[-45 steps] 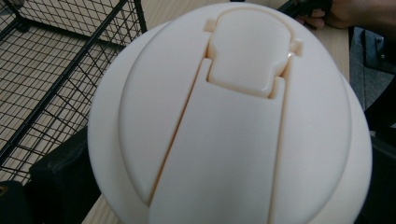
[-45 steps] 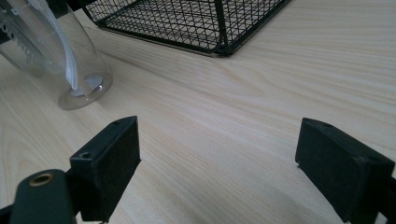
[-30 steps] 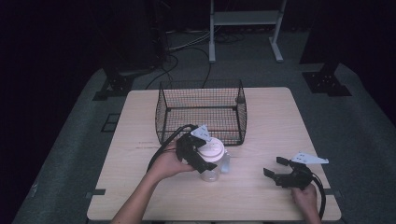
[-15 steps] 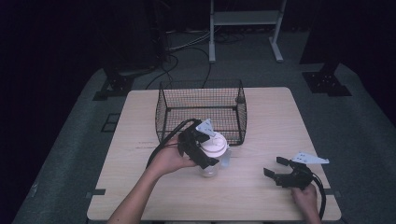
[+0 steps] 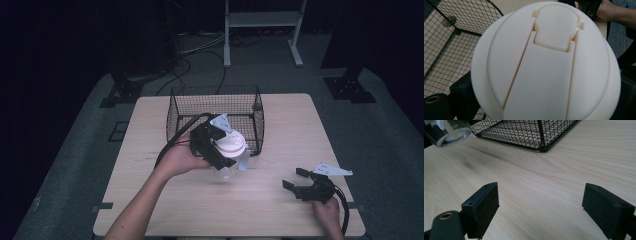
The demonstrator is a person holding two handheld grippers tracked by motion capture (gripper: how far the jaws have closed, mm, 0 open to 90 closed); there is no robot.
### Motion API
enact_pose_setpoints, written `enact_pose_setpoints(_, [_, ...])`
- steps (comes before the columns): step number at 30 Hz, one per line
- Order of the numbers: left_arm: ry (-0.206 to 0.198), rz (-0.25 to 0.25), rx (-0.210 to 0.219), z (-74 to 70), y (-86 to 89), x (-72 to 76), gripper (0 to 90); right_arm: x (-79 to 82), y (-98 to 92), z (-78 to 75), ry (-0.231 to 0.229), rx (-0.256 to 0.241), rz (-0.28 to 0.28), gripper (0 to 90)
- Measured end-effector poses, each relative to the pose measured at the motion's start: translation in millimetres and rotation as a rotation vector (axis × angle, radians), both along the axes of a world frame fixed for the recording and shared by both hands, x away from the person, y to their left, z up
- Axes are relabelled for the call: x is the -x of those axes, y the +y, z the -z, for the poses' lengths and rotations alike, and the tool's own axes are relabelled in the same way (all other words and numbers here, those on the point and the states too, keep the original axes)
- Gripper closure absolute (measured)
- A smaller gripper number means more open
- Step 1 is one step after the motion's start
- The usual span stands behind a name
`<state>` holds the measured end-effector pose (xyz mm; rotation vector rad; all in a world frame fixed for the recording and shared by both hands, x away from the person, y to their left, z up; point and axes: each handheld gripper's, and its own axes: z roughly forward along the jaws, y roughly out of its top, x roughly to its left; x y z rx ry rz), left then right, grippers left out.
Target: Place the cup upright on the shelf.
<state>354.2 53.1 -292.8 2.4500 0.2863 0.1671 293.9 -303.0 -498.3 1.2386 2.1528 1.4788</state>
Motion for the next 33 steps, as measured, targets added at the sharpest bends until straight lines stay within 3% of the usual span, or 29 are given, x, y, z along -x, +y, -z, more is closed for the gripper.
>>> enact_pose_setpoints(14, [0.000,-0.003,0.033,-47.4,-5.9,-18.5,5.5,-0.1,0.3,0.1,0.001,-0.008,0.003,12.9])
enact_pose_setpoints(33, [0.019,-0.046,0.029,-80.9,-25.2,-63.5,5.5,-0.2,0.4,0.0,-0.006,-0.005,0.001,12.9])
